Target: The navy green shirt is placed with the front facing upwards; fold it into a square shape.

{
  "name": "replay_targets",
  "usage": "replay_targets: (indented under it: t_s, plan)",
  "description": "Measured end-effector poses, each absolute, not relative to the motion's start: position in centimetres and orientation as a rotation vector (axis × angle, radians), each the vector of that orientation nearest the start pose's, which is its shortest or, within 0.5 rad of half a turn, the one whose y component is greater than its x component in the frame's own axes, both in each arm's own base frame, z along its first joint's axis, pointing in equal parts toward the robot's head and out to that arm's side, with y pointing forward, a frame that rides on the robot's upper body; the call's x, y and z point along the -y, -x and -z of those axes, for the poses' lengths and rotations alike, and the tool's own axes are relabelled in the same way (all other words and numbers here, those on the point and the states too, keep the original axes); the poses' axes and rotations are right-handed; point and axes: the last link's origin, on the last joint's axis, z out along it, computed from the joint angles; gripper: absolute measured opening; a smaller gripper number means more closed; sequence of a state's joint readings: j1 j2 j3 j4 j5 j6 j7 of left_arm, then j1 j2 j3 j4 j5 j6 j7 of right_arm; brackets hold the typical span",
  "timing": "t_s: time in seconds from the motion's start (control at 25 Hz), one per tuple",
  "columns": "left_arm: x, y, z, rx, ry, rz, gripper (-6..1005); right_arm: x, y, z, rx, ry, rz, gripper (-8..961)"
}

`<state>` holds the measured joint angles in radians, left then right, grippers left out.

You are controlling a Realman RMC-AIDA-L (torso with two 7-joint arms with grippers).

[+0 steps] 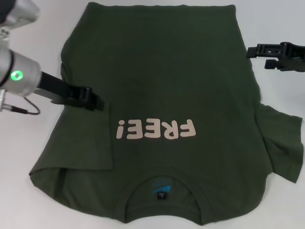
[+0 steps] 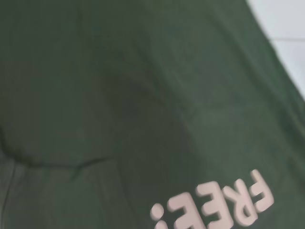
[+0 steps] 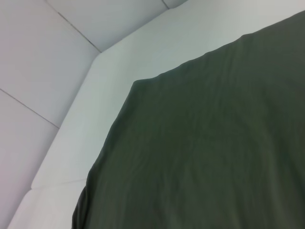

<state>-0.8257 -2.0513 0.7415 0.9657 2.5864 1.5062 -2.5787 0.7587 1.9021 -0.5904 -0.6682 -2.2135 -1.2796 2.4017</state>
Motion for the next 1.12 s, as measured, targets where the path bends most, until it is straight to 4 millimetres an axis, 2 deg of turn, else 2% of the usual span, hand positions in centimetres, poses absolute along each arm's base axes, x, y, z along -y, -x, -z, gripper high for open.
replay_targets:
  t_s: [0.16,0.2,0.28,0.36,0.48,0.56,0.68,0.8,0.92,1.12]
  plan:
    - [-40.4,21.8,-5.9,1.476,2.315,0.189,145,-43.3,-25.5,-9.1,-1.54,2.12,-0.601,940]
    - [-39.3,23.4,-6.7,1.47,2.291,0.306,176,-43.3,-25.6,-9.1,-1.522,2.128,-0.598,940]
    - [-38.1,24.1,-6.9,1.422,2.338,0.413,280,-43.1,-25.9,-9.2,-1.474,2.144,-0.592,941]
    - [-35.7,24.9,-6.5,1.27,2.457,0.563,424,-42.9,-26.1,-9.3,-1.429,2.161,-0.575,941]
    - [-32.3,25.7,-5.1,1.023,2.586,0.708,530,-42.2,-26.7,-9.8,-1.42,2.208,-0.504,940]
    - [-30.5,26.1,-4.2,0.91,2.636,0.739,601,-41.5,-27.0,-10.3,-1.438,2.241,-0.471,940]
    - [-29.1,26.5,-3.1,0.879,2.684,0.737,601,-40.4,-27.6,-11.3,-1.489,2.27,-0.453,940]
    - [-28.7,27.0,-2.4,0.945,2.715,0.725,601,-38.9,-28.4,-12.2,-1.563,2.283,-0.423,936]
    - [-28.9,27.0,-2.4,1.013,2.7,0.732,601,-37.6,-29.8,-13.0,-1.656,2.248,-0.361,932]
    - [-29.9,26.6,-2.3,1.067,2.655,0.743,601,-35.8,-32.8,-13.8,-1.821,2.089,-0.176,926]
